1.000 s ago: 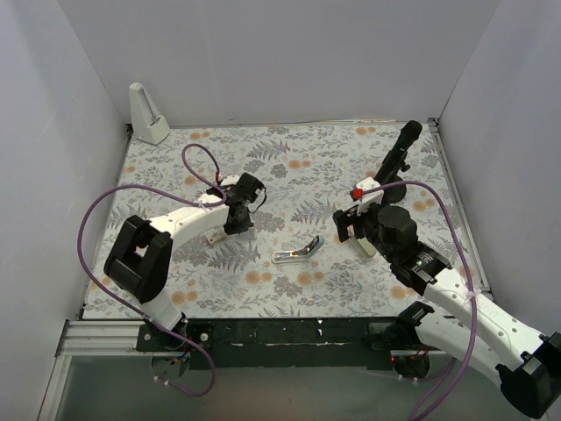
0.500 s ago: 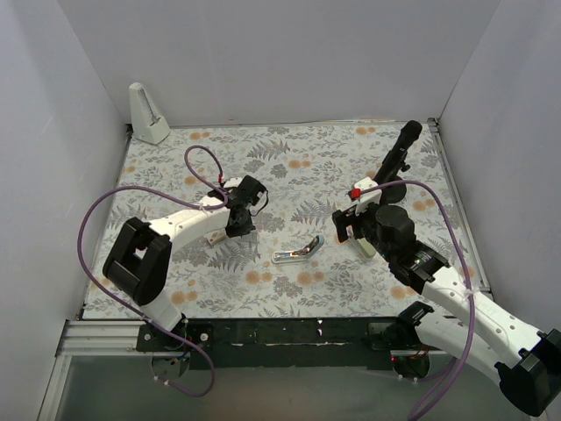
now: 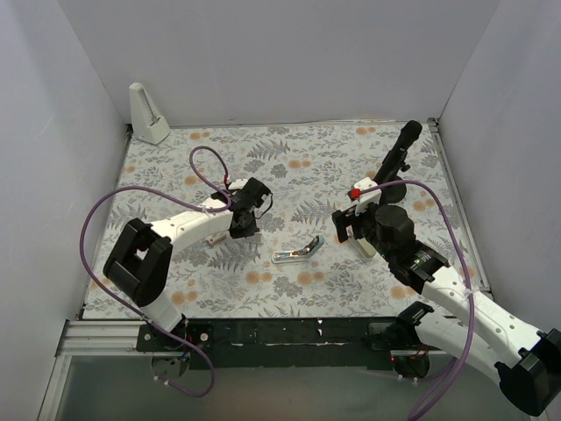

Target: Load the staples into the stapler

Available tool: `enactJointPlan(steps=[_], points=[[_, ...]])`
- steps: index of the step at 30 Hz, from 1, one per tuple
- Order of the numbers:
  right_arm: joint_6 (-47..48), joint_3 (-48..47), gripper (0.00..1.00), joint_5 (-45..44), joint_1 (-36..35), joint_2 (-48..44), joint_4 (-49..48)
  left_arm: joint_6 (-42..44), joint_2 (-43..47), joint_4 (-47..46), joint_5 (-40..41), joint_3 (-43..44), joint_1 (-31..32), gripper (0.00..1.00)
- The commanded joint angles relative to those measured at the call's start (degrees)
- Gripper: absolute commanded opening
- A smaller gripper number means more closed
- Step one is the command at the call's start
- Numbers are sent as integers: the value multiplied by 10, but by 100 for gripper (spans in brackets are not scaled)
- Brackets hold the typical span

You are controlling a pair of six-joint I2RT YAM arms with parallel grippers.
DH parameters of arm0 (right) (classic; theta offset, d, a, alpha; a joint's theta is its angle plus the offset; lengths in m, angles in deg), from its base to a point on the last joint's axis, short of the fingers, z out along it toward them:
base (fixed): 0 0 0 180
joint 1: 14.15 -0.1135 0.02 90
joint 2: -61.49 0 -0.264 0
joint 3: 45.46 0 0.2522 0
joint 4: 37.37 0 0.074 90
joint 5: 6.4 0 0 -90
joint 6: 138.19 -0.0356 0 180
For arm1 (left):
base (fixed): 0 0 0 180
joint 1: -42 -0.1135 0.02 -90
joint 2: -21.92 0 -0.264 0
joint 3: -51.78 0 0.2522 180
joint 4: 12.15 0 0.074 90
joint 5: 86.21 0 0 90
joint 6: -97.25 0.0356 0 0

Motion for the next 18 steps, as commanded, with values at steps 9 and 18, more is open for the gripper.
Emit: enactJointPlan(steps=[9,18], points=[[3,-16,96,4,-1,2,-15,4,54,-24,-29,-20,-41,0],[5,-21,96,5,0,6,-12,14,89,-59,-49,-66,-35,0]])
